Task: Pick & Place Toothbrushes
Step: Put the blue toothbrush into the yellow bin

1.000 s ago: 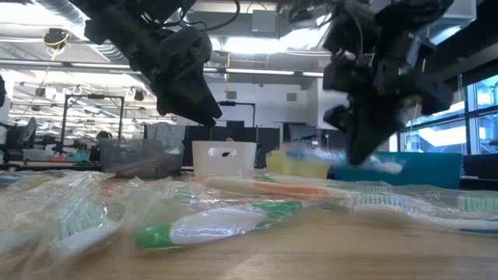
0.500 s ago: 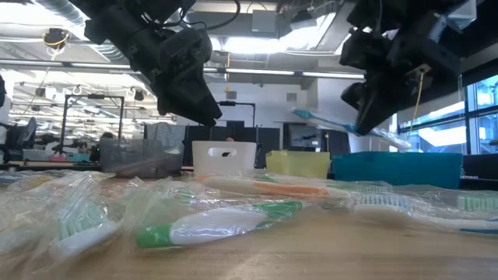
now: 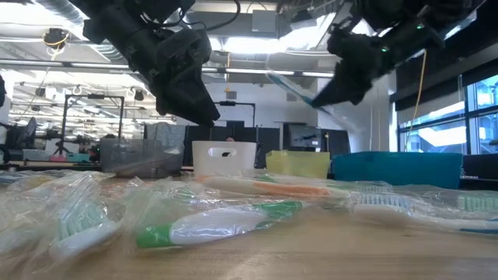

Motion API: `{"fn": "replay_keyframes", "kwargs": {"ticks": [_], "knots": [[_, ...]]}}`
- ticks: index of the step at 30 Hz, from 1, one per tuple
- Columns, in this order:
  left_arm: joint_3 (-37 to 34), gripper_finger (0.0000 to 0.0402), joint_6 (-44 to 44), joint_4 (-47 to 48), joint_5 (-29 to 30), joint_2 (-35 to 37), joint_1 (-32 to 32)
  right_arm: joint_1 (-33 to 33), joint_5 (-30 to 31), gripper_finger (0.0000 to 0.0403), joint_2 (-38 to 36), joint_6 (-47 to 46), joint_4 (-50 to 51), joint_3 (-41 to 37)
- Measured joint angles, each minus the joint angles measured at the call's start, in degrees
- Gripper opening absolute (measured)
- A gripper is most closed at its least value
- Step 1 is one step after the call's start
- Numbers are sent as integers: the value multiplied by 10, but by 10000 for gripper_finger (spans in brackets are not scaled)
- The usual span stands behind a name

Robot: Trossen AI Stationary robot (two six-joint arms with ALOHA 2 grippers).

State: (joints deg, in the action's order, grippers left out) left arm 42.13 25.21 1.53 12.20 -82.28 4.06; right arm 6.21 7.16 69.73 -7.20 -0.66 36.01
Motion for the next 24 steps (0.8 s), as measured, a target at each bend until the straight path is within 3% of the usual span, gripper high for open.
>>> {"fn": "replay_keyframes", "kwargs": {"ticks": [12,24], "knots": [[0,171,-9,2,5,0,20,103,30,24,71,-99,-188,0],[0,171,-9,15,14,0,20,169,100,23,178,-173,-315,0]]}}
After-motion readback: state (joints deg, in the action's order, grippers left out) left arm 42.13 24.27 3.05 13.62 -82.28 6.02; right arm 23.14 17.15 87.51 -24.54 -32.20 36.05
